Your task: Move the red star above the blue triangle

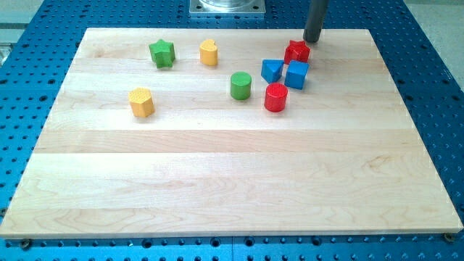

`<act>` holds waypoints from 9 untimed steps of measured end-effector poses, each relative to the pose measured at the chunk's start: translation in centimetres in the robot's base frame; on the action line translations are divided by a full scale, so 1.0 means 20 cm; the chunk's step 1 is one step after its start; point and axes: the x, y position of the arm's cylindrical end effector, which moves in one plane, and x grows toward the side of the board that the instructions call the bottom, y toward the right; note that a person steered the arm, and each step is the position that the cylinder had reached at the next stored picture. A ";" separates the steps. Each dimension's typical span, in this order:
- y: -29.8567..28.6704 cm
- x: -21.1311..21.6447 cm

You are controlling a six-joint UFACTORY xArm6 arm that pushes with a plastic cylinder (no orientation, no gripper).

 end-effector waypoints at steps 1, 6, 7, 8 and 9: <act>-0.13 0.20; -0.28 0.45; -0.40 0.45; -0.35 0.41; -0.36 0.28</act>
